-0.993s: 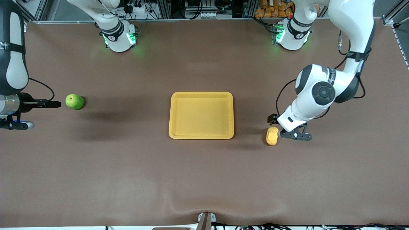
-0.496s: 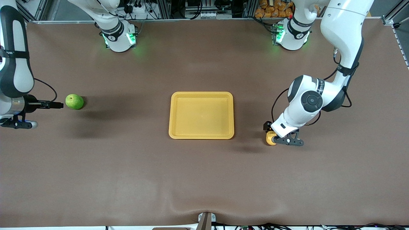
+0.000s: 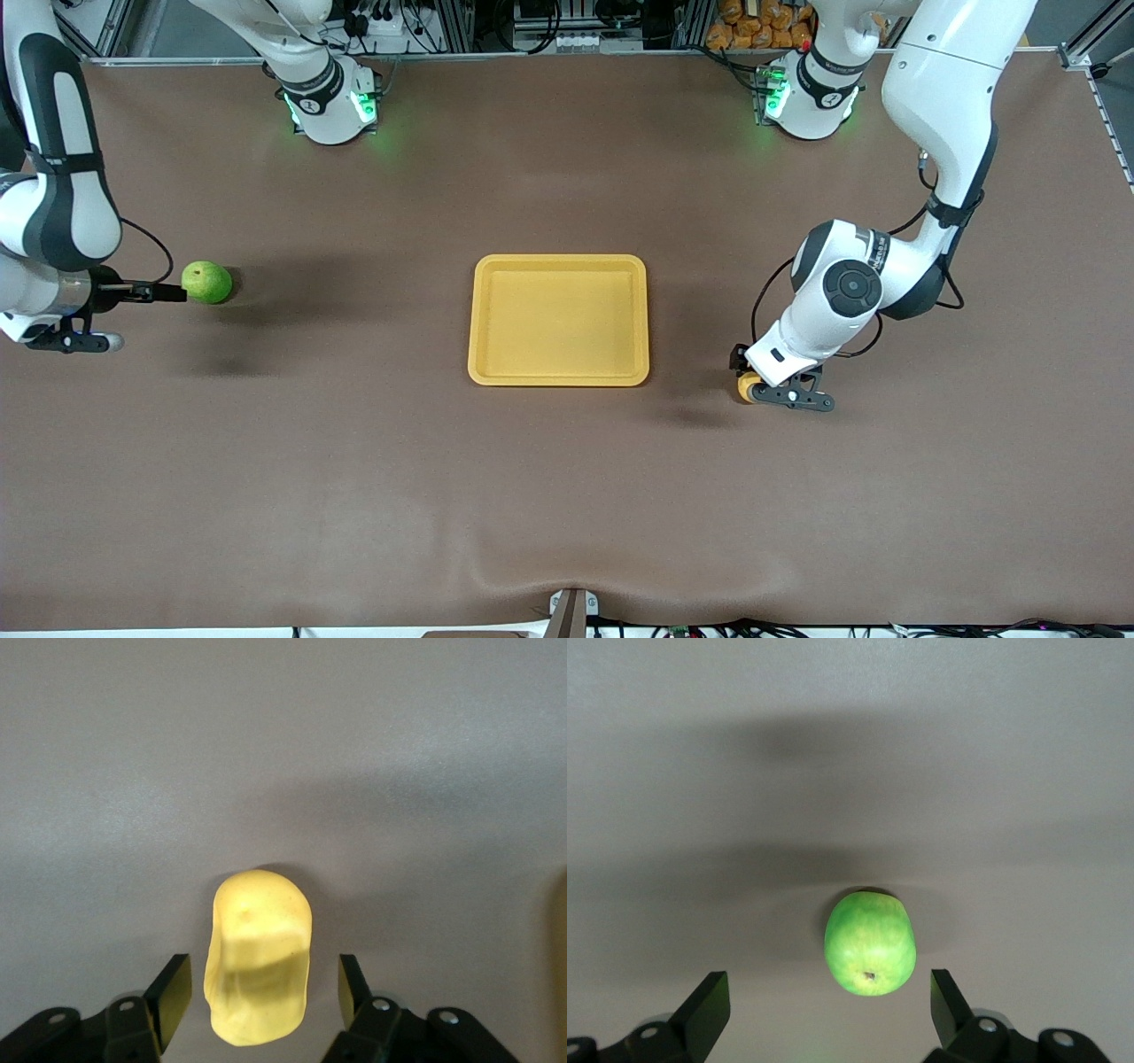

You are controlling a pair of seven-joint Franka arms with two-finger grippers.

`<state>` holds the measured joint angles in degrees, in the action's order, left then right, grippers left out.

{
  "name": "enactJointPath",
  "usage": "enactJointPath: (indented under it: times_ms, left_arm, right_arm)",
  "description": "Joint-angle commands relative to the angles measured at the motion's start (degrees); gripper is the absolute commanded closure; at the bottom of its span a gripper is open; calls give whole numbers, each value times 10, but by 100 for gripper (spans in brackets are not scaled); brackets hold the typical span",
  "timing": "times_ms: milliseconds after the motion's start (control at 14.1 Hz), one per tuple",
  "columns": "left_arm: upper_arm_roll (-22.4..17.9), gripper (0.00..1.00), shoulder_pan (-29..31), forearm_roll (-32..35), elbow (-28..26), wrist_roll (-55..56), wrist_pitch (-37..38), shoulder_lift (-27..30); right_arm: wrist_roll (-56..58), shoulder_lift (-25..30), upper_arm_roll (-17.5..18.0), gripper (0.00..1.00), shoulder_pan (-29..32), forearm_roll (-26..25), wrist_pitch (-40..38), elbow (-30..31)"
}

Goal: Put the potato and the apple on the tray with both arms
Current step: 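Close the left gripper on the potato while the right gripper grasps the apple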

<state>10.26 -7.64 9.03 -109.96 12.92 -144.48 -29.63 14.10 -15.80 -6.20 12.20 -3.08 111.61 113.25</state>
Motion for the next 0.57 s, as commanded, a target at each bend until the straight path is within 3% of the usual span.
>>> enactJointPath:
  times_ms: [0, 496]
  left_arm:
    - [0, 25, 1, 27, 4, 12, -19, -13]
    - [0, 34, -3, 38, 4, 12, -22, -26]
  right_arm:
    - [25, -3, 8, 0, 23, -15, 30, 22]
    - [40, -8, 8, 0, 40, -16, 112, 86]
